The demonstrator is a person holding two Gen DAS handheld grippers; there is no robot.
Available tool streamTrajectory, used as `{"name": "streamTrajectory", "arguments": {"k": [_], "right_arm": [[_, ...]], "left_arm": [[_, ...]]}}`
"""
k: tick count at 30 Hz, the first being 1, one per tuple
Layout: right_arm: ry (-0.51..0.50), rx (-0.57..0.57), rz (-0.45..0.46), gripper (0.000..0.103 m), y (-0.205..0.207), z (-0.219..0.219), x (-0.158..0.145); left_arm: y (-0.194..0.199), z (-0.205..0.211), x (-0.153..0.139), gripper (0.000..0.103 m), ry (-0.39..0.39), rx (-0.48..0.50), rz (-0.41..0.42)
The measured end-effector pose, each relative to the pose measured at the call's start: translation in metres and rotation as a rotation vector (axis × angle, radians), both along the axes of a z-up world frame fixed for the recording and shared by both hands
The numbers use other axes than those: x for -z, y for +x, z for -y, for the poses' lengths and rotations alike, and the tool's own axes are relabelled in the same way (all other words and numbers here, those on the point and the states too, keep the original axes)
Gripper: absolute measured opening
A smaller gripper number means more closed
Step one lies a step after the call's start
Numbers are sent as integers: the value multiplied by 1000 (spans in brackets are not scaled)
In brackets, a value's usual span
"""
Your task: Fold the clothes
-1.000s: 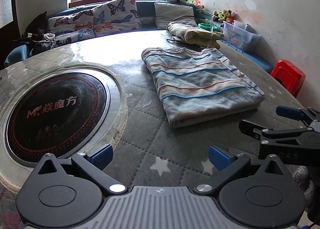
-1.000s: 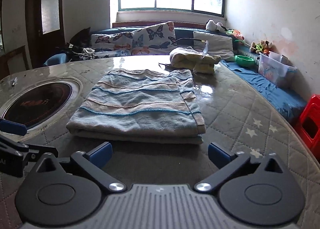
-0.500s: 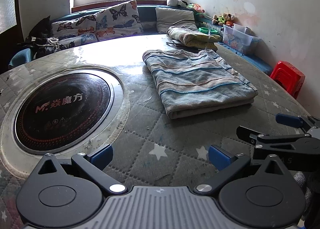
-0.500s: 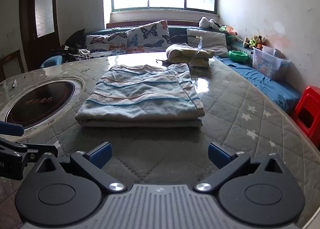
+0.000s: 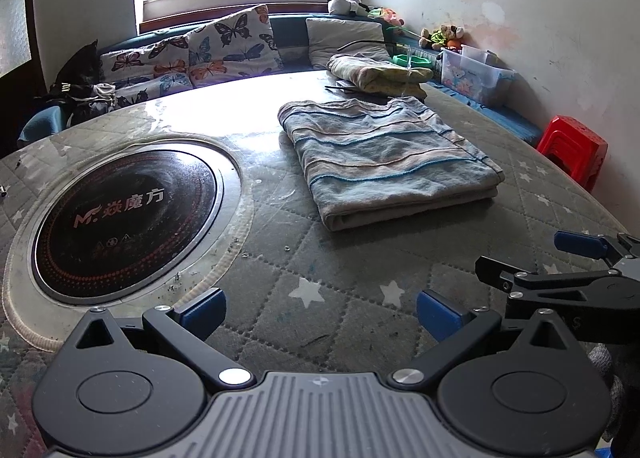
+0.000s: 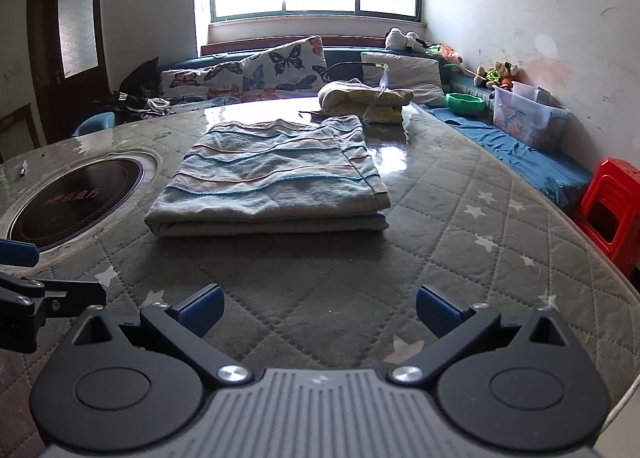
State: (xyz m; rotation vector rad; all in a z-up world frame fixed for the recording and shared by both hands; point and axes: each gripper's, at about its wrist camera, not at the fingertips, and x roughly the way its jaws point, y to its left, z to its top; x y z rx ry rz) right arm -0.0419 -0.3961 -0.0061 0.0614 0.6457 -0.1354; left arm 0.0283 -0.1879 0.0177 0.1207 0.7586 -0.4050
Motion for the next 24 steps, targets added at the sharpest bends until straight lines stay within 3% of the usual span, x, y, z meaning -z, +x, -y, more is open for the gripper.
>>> {"name": "streamTrajectory", "arguments": {"k": [24], "right_arm": [[3, -5, 6, 103, -1, -2, -1]], "left_arm": [[-10, 10, -7, 103, 13, 16, 28]]}}
